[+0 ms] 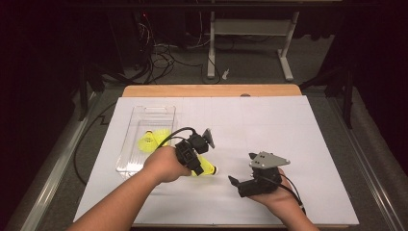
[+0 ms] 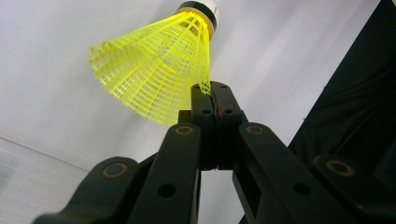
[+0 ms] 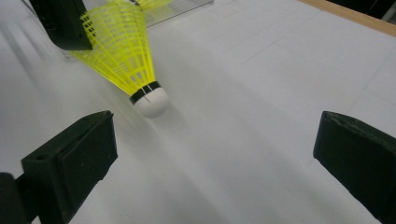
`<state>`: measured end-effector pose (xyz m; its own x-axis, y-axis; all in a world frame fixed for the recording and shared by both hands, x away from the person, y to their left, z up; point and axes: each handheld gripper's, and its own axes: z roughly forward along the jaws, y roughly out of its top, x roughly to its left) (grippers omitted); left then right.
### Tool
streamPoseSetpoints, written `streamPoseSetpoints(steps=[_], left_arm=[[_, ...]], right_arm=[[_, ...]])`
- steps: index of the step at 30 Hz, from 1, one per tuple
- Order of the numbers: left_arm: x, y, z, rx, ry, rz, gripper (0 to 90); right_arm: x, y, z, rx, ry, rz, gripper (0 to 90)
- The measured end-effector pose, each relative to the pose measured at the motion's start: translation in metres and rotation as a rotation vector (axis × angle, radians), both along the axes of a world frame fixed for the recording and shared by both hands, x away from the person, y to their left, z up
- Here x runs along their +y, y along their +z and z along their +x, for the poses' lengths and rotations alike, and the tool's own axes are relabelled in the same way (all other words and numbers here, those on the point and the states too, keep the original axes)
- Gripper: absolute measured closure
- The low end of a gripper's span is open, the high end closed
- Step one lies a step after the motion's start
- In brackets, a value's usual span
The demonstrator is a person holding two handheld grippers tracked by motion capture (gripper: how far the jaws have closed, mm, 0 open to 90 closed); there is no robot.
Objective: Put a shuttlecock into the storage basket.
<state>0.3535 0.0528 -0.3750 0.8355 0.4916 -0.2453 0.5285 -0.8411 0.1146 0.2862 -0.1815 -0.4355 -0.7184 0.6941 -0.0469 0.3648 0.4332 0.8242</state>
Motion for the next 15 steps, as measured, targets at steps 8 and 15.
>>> streamPoseSetpoints(steps=[8, 15], left_arm=[[0.002, 0.0, 0.002, -0.004, 0.011, -0.007, 89.9], [0.0, -0.001, 0.001, -0.007, -0.001, -0.019, 89.9]], right_arm=[[-0.034, -0.004, -0.006, -0.001, -0.062, -0.005, 0.2], [-0.057, -0.019, -0.01, 0.002, -0.116, 0.016, 0.2]])
